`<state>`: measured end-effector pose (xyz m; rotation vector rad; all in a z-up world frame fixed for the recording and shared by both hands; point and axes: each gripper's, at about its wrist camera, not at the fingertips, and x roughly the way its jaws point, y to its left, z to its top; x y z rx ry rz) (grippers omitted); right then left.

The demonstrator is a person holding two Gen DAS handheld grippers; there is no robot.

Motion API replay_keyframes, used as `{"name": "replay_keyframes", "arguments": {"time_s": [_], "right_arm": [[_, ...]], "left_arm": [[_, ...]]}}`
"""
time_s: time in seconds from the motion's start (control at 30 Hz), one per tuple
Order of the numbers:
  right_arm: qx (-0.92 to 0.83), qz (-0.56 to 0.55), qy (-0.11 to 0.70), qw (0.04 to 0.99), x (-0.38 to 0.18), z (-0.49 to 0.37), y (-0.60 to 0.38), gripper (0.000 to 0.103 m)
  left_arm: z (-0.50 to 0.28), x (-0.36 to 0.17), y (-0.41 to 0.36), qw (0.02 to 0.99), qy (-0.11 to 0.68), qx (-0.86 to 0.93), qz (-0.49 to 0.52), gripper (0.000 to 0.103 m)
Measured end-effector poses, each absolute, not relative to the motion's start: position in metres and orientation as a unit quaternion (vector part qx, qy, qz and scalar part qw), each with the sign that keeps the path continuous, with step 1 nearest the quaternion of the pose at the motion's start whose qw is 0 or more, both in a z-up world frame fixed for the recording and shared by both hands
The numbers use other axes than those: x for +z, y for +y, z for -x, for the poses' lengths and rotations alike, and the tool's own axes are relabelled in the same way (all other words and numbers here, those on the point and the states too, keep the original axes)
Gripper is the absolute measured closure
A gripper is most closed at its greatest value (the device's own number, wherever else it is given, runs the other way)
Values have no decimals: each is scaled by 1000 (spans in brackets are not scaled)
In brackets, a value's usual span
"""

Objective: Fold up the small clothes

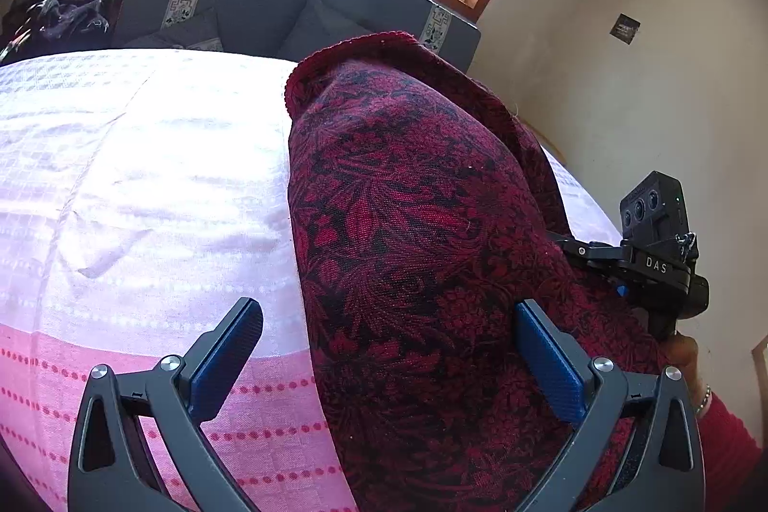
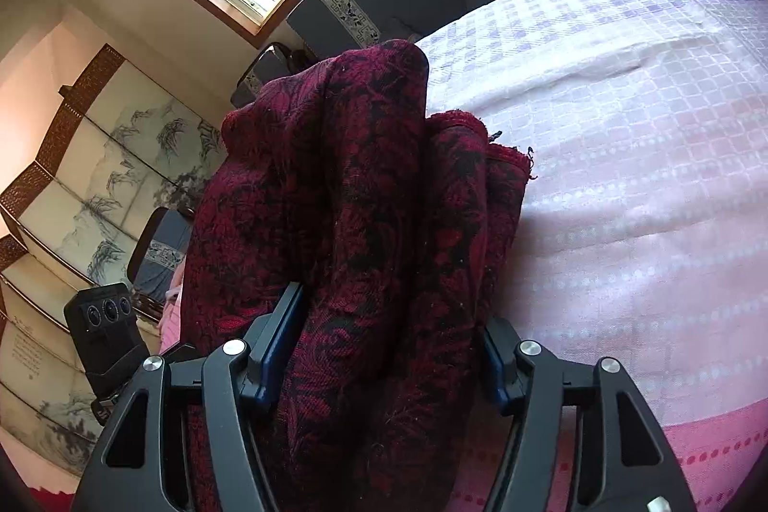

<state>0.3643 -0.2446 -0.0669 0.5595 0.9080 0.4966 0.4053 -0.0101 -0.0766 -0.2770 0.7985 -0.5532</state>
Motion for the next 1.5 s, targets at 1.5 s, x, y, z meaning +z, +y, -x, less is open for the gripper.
{"name": "replay_keyframes", "arguments": {"time_s": [1.5], "right_arm": [[222, -242, 413, 850, -61, -349, -221, 43]], "left_arm": [[-472, -80, -8, 773, 438, -409, 207, 0]]}}
